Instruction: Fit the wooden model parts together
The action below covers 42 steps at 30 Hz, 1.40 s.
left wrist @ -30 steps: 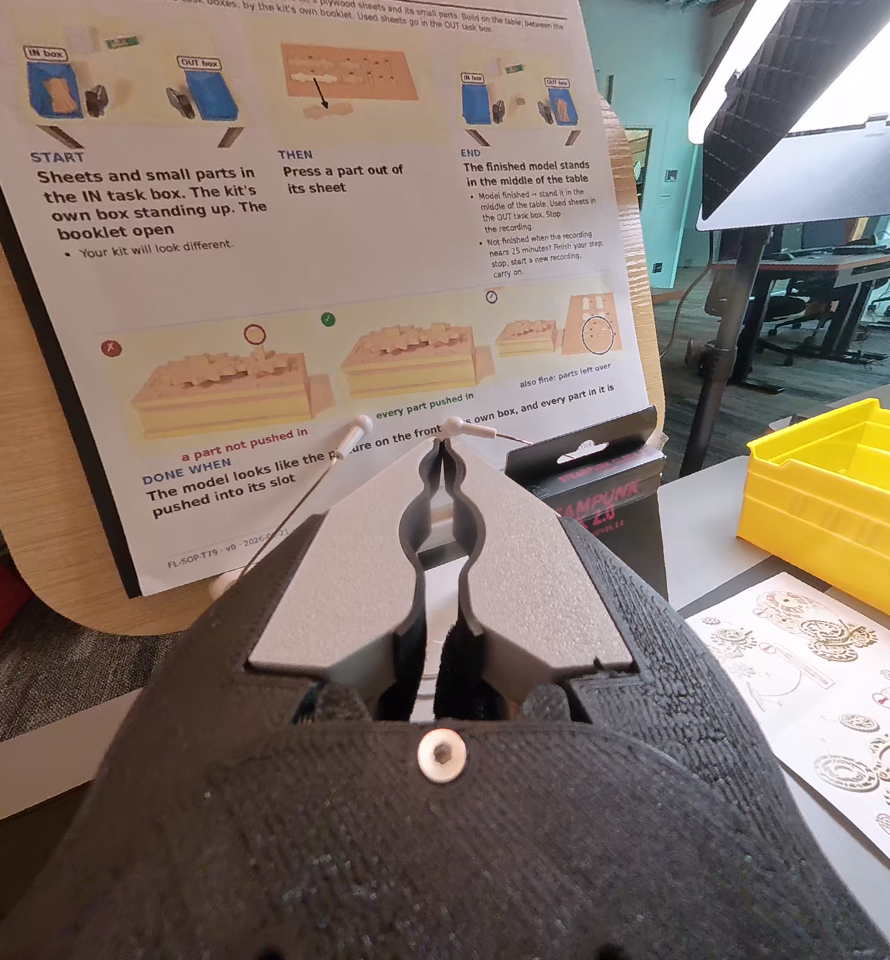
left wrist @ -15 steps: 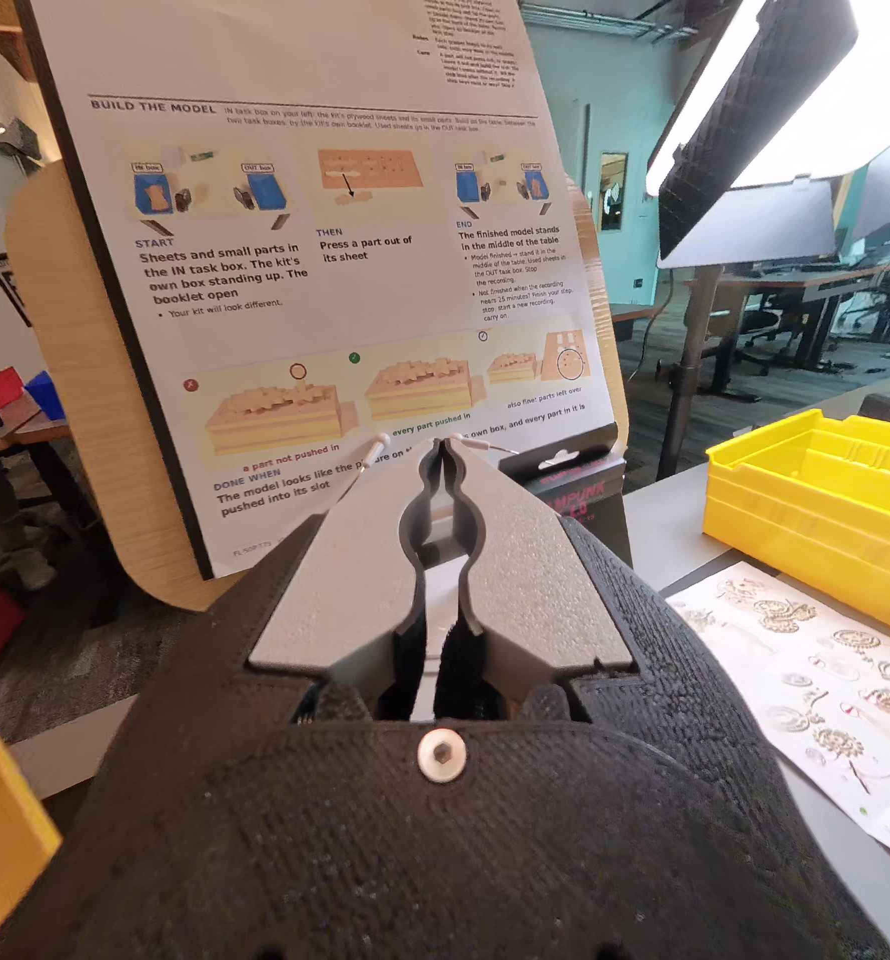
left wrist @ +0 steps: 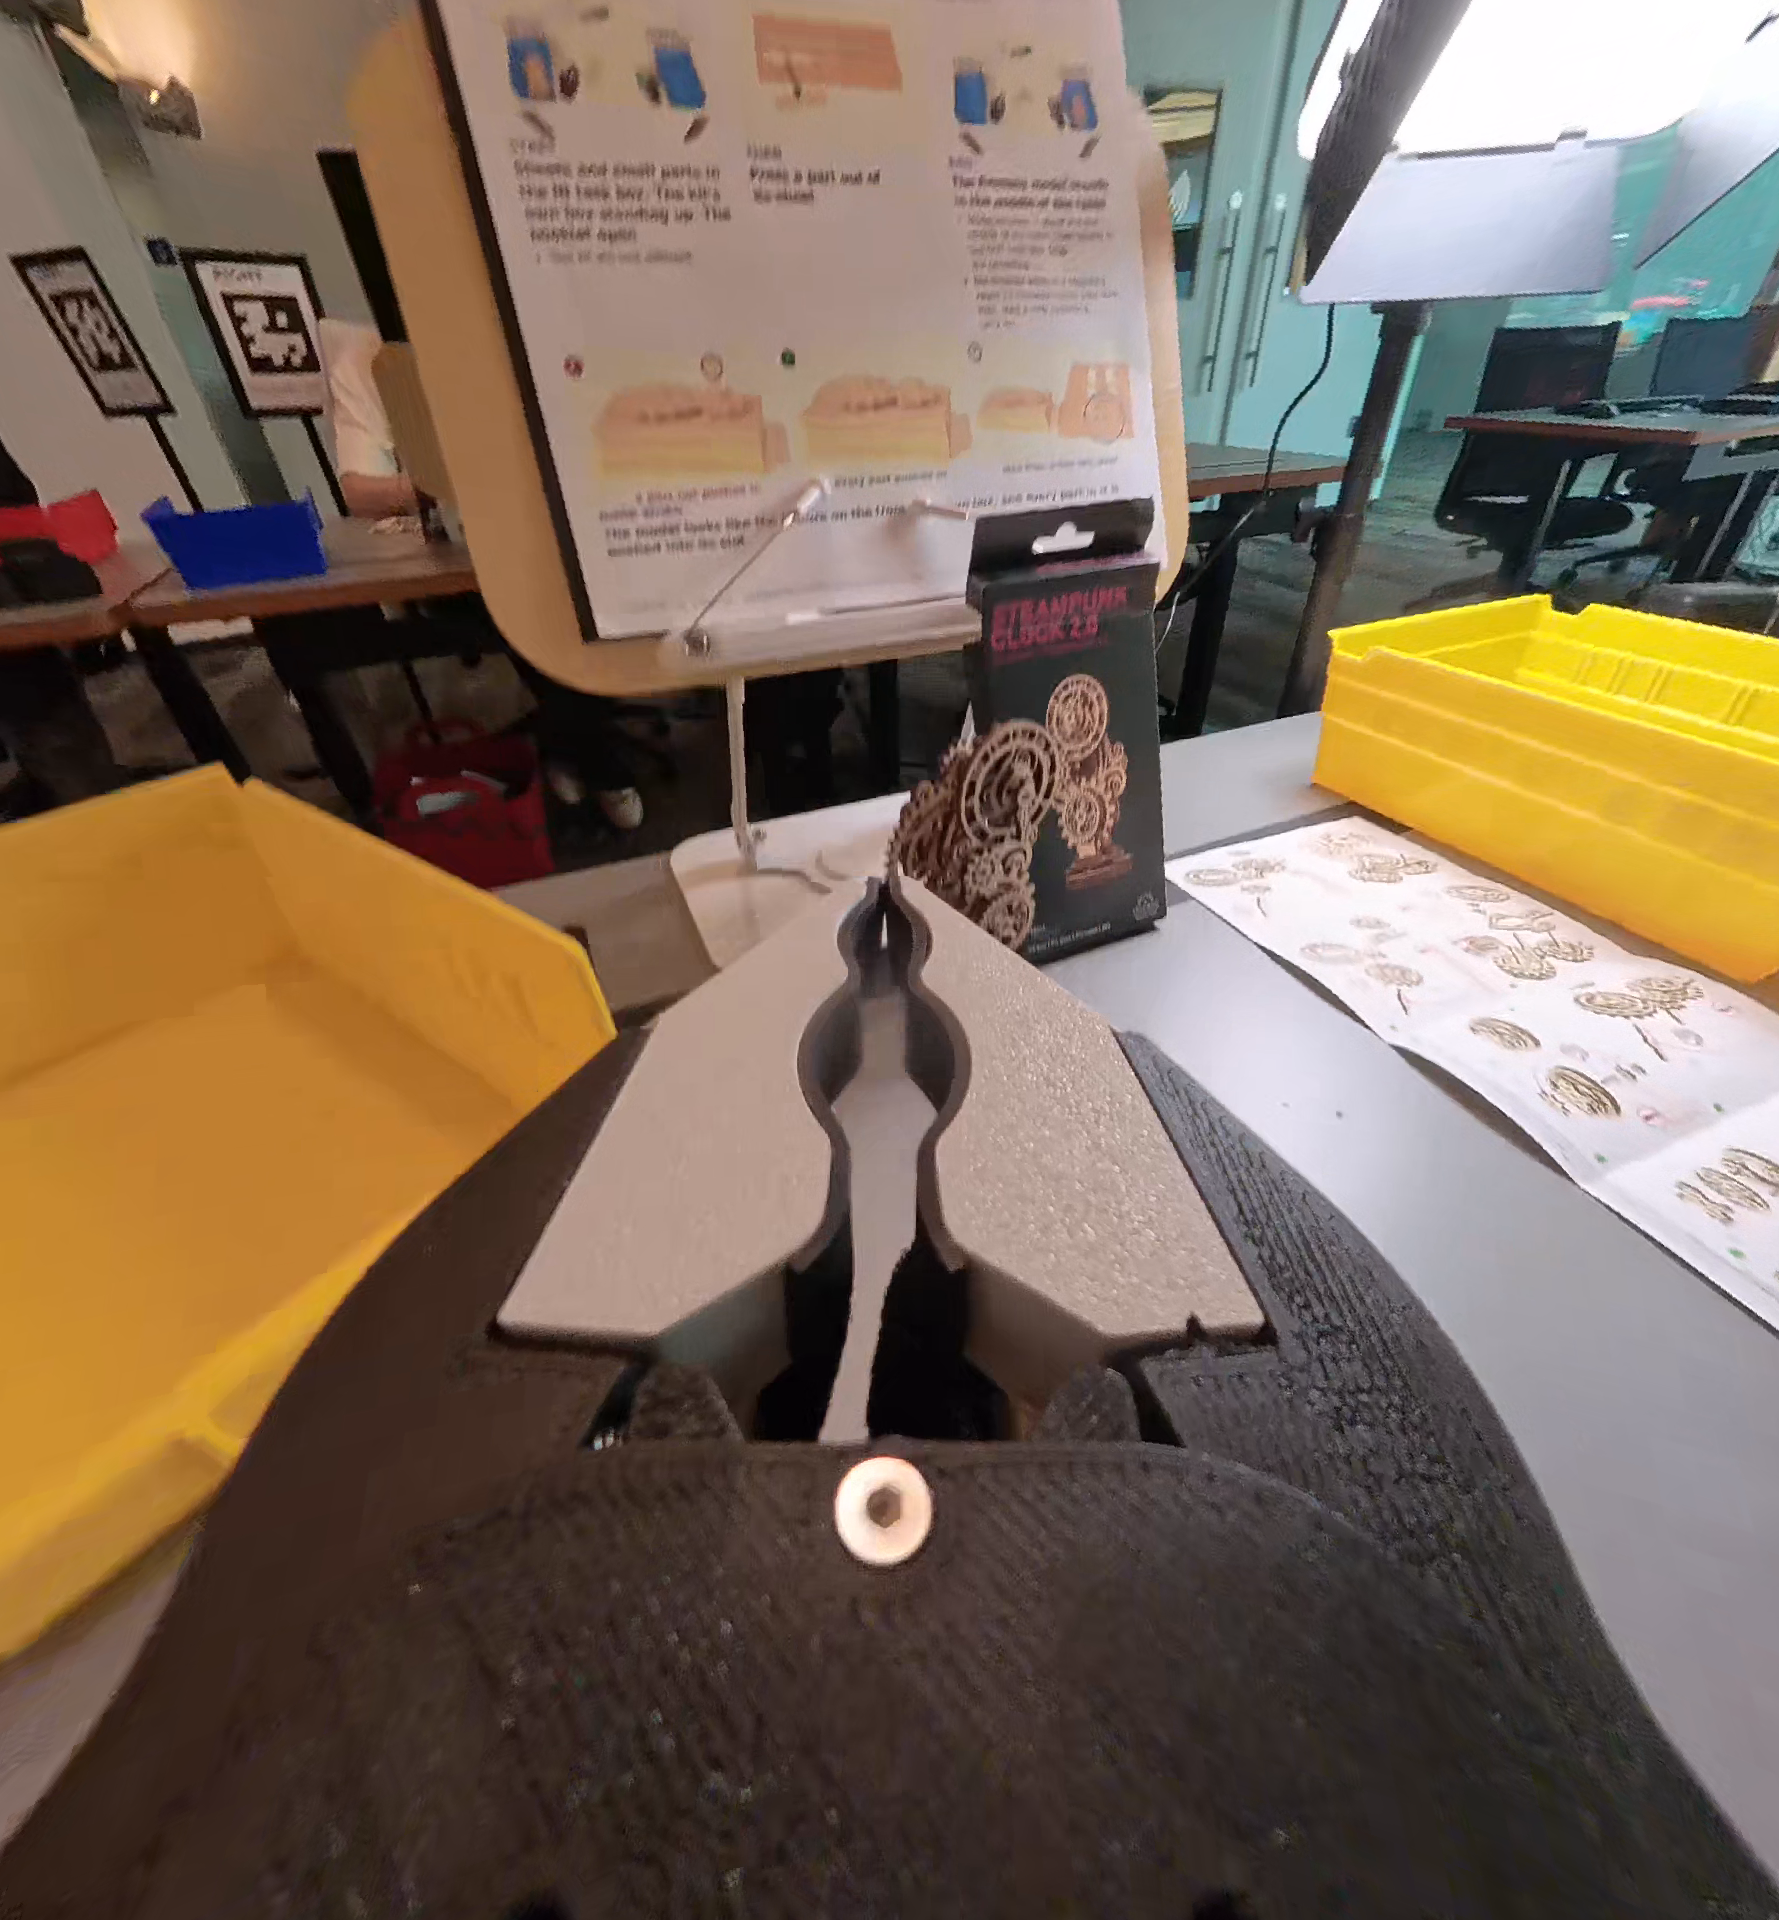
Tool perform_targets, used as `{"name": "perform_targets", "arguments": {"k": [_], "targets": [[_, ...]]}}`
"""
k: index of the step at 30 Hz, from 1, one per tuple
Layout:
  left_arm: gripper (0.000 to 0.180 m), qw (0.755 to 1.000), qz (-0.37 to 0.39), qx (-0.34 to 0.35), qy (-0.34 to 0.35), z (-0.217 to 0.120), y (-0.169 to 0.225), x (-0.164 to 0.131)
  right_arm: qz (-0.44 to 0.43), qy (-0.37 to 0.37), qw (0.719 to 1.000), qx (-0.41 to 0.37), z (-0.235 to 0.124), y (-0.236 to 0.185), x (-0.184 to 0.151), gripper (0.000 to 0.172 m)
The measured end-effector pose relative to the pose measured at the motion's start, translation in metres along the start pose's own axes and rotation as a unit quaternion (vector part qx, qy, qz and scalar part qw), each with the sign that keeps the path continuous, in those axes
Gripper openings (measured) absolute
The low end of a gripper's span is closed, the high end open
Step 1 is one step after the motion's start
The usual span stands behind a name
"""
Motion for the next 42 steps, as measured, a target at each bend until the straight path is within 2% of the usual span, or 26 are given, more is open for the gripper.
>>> {"name": "perform_targets", "arguments": {"k": [3,6,10,16,21,25,29,42], "targets": [[0.0,0.999,-0.027,0.016,-0.002,-0.019,0.002,-0.03,-0.012,0.002,1.0,-0.002,0.001,-0.001,-0.001,0.026],[0.005,0.999,0.023,0.028,-0.005,-0.019,0.003,-0.052,-0.037,0.01,0.999,-0.01,0.008,0.003,0.007,0.013],[0.017,1.0,0.016,0.018,-0.01,-0.014,-0.001,-0.06,-0.071,0.05,0.996,-0.021,0.034,0.017,0.053,0.007],[0.035,0.999,0.011,0.021,-0.022,-0.013,-0.012,-0.071,-0.097,0.133,0.986,-0.036,0.106,0.03,0.133,0.007],[0.041,0.999,-0.011,0.014,-0.03,-0.01,-0.019,-0.075,-0.118,0.14,0.982,-0.047,0.181,0.045,0.172,0.009],[0.041,0.999,-0.013,0.009,-0.031,-0.01,-0.019,-0.076,-0.126,0.121,0.982,-0.066,0.227,0.063,0.182,0.009],[0.041,0.999,-0.015,0.007,-0.031,-0.009,-0.02,-0.076,-0.143,0.105,0.98,-0.09,0.253,0.077,0.184,0.009],[0.043,0.999,-0.007,0.016,-0.034,-0.008,-0.023,-0.078,-0.144,0.088,0.982,-0.085,0.277,0.087,0.189,0.019]]}}
Point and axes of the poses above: each gripper's, where its closed fingertips meet, z out along the fingers, x out of its top, y = z × x across the jaws, the point moved 9 cm from there along -z, back along the fingers, and after that the axes turned 2 degrees about -y, right-handed, at the moved point
